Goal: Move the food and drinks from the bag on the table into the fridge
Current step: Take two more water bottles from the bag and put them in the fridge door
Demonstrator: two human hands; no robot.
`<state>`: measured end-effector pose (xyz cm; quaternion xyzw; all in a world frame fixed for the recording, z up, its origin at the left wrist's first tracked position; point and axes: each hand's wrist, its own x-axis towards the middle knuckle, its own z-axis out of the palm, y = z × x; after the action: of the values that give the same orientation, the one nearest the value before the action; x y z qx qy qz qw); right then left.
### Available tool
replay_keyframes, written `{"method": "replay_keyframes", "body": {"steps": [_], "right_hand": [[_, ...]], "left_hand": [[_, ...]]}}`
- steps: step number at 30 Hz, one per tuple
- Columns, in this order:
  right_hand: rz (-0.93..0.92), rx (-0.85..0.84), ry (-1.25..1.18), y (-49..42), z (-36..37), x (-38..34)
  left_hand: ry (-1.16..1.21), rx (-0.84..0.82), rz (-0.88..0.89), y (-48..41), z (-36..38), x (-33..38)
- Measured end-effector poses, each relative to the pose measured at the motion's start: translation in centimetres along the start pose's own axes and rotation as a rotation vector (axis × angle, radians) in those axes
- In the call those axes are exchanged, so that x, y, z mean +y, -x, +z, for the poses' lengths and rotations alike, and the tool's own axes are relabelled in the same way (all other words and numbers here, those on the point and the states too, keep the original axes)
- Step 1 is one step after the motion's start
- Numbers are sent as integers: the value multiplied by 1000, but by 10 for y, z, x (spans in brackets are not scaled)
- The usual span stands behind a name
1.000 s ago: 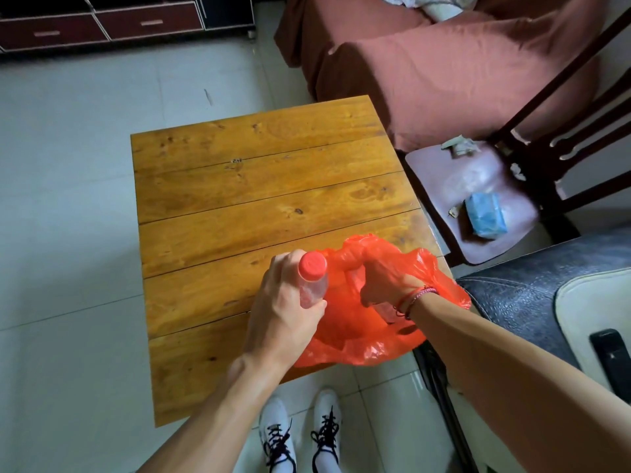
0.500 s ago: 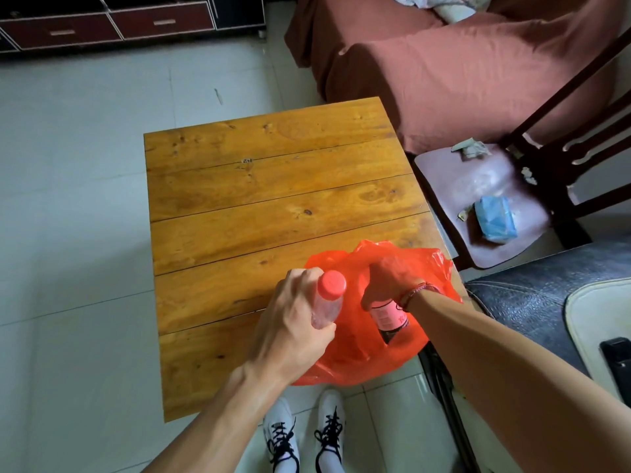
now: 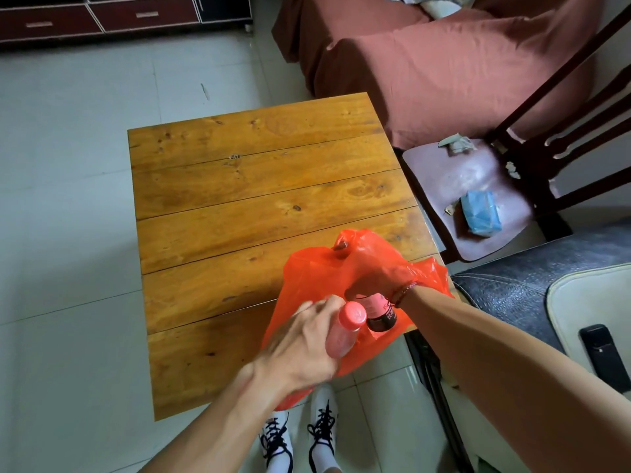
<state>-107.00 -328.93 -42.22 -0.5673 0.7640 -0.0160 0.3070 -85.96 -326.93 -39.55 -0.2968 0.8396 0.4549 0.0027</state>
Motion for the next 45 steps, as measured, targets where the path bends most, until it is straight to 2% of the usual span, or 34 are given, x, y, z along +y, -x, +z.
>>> {"method": "replay_keyframes", "body": {"steps": [2, 5, 8, 11, 15, 23, 31, 35, 42, 45], "right_hand": [[-12, -38, -21, -3, -2, 1], [-48, -101, 131, -2, 6, 4], [-28, -143, 237, 11, 18, 12], [-7, -254, 174, 26, 24, 11], [-56, -140, 163, 34, 24, 14], [-60, 92, -55, 55, 10, 0], [-67, 303, -239, 69, -25, -17], [-40, 392, -302, 81, -61, -30], [47, 526, -452, 125, -143, -68], [23, 596, -548, 144, -178, -84]], "left_hand": [[-24, -104, -46, -13, -5, 0], [-110, -175, -128, -28, -13, 0], [-163, -110, -190, -37, -24, -4], [-194, -55, -226, -44, -37, -9], [-166, 35, -194, -46, -45, -14], [14, 291, -118, -26, -39, -18], [144, 410, -153, -10, -65, 10], [211, 481, -181, -1, -94, 39], [281, 592, -98, 16, -147, 93], [324, 620, -40, 27, -173, 123]]}}
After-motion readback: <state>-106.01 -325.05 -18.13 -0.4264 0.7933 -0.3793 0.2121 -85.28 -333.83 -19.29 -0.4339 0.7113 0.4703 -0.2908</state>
